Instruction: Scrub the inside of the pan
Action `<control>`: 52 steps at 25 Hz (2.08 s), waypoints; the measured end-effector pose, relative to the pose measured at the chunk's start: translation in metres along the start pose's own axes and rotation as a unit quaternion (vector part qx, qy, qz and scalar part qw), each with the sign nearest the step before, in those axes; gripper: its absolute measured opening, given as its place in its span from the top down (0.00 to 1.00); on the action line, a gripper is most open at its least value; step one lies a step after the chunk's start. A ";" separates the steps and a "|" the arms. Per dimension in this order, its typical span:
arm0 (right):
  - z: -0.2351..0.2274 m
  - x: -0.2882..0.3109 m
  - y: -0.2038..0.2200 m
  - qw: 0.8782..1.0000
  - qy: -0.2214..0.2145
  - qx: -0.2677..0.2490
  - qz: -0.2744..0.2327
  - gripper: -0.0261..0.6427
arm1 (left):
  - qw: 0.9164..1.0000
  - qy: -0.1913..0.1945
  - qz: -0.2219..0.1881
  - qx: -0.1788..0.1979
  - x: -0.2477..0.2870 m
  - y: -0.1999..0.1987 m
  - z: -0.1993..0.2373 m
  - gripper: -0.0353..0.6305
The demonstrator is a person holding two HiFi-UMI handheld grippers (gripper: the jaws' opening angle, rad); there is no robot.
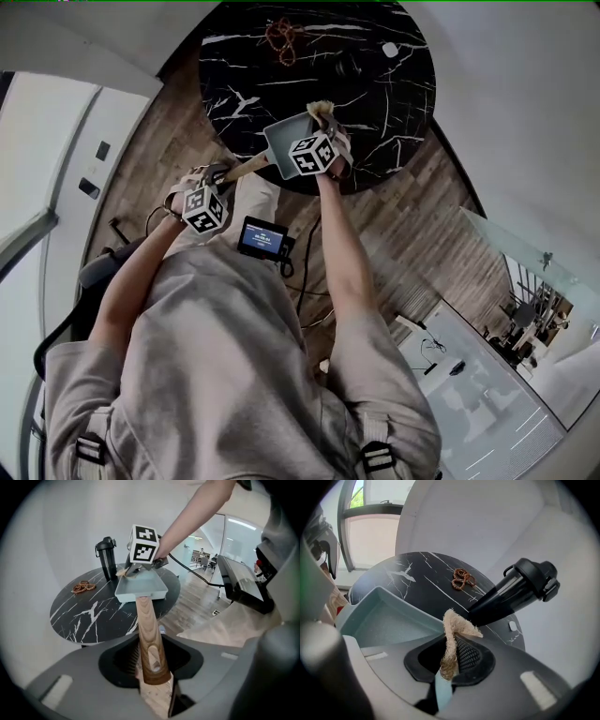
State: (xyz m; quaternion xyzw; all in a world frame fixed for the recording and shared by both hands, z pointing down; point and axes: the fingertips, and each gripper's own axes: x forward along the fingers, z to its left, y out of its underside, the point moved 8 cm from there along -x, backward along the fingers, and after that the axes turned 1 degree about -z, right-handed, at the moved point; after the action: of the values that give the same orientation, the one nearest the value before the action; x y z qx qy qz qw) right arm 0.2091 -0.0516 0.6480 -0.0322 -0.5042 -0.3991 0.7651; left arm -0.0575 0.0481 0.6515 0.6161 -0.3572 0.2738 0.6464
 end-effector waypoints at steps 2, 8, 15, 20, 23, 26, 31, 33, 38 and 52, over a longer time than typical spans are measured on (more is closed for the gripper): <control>-0.001 0.003 0.000 1.000 -0.013 0.007 0.002 0.89 | 1.000 -0.012 0.000 0.002 0.000 0.001 0.000 0.76; -0.003 0.008 -0.002 0.999 -0.031 0.022 -0.005 0.89 | 1.000 -0.026 -0.004 0.003 0.000 0.001 0.000 0.76; 0.000 0.009 -0.002 0.999 -0.025 0.020 -0.014 0.89 | 0.999 -0.044 0.015 0.018 0.000 -0.002 -0.002 0.76; 0.003 0.010 -0.003 0.999 -0.021 0.021 -0.012 0.89 | 0.999 -0.045 0.020 0.019 0.000 -0.002 -0.001 0.76; 0.009 0.009 -0.002 1.000 -0.013 0.013 -0.015 0.89 | 0.999 -0.046 0.022 0.019 0.000 -0.003 -0.002 0.76; 0.011 0.009 -0.001 0.999 -0.009 0.027 -0.014 0.89 | 0.998 -0.046 0.024 0.024 0.001 -0.004 -0.003 0.75; 0.023 0.011 -0.006 0.999 -0.034 0.029 -0.002 0.89 | 0.998 -0.049 0.028 0.027 0.000 -0.003 -0.002 0.75; 0.030 0.010 -0.006 0.999 -0.044 0.017 0.003 0.89 | 0.998 -0.050 0.031 0.028 0.001 -0.004 -0.003 0.75; 0.040 0.007 -0.012 0.997 -0.068 0.022 0.003 0.89 | 0.998 -0.051 0.034 0.028 0.001 -0.004 -0.002 0.75; 0.068 -0.009 -0.032 0.981 -0.168 0.092 -0.007 0.89 | 0.997 -0.045 0.055 0.030 0.003 -0.006 -0.003 0.75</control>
State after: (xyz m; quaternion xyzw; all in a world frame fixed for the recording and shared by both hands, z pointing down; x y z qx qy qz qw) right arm 0.1364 -0.0373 0.6633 -0.0242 -0.6602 -0.3454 0.6665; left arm -0.0504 0.0503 0.6505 0.6261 -0.4112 0.2917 0.5949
